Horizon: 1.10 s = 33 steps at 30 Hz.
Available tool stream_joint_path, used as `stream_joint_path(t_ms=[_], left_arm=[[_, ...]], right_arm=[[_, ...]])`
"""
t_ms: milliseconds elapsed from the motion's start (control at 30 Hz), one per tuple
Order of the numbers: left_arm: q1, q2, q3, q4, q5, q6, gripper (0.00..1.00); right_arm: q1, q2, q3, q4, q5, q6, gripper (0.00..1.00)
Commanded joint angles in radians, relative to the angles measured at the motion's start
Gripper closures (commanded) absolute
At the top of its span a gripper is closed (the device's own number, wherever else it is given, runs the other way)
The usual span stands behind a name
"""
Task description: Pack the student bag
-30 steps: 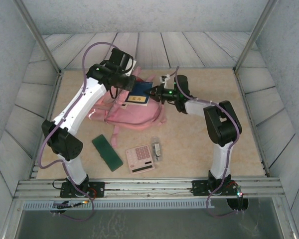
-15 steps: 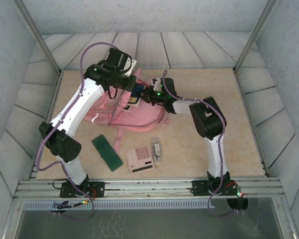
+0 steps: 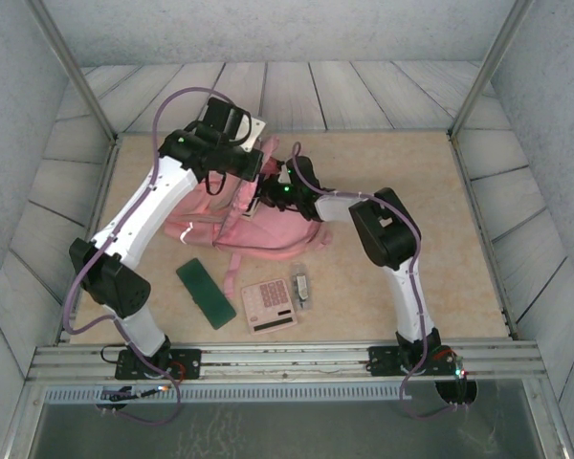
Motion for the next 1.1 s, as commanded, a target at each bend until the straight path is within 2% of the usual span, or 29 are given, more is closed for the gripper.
stream_joint_path(t_ms=[0,67,267,500,867,1067], left_arm=[[-0.004,-0.066,-0.009,0.116,0.032,-0.001,1.00],[-0.004,-0.070,-0.018,0.120,0.032,-0.001,1.00],[-0.004,-0.082,-0.050,0.142,0.040,-0.003,1.00],[-0.004,-0.080,-0.097,0.171,0.044,-0.006,1.00],[-0.004,-0.075,-0.177,0.242,0.068,-0.027,1.00],[-0.005,-0.049,-0.214,0.275,0.124,-0.012,1.00]], right_arm=[[0.016,0.024,-0.025,0.015,0.064,0.029,1.00],[0.017,0.025,-0.043,0.030,0.075,0.035,1.00],[0.018,0.016,-0.060,0.014,0.069,0.014,0.89],[0.012,-0.052,-0.089,-0.078,0.079,-0.088,0.63],[-0.032,-0.270,-0.155,-0.329,0.127,-0.329,0.48],[-0.115,-0.430,-0.311,-0.390,0.071,-0.447,0.48]])
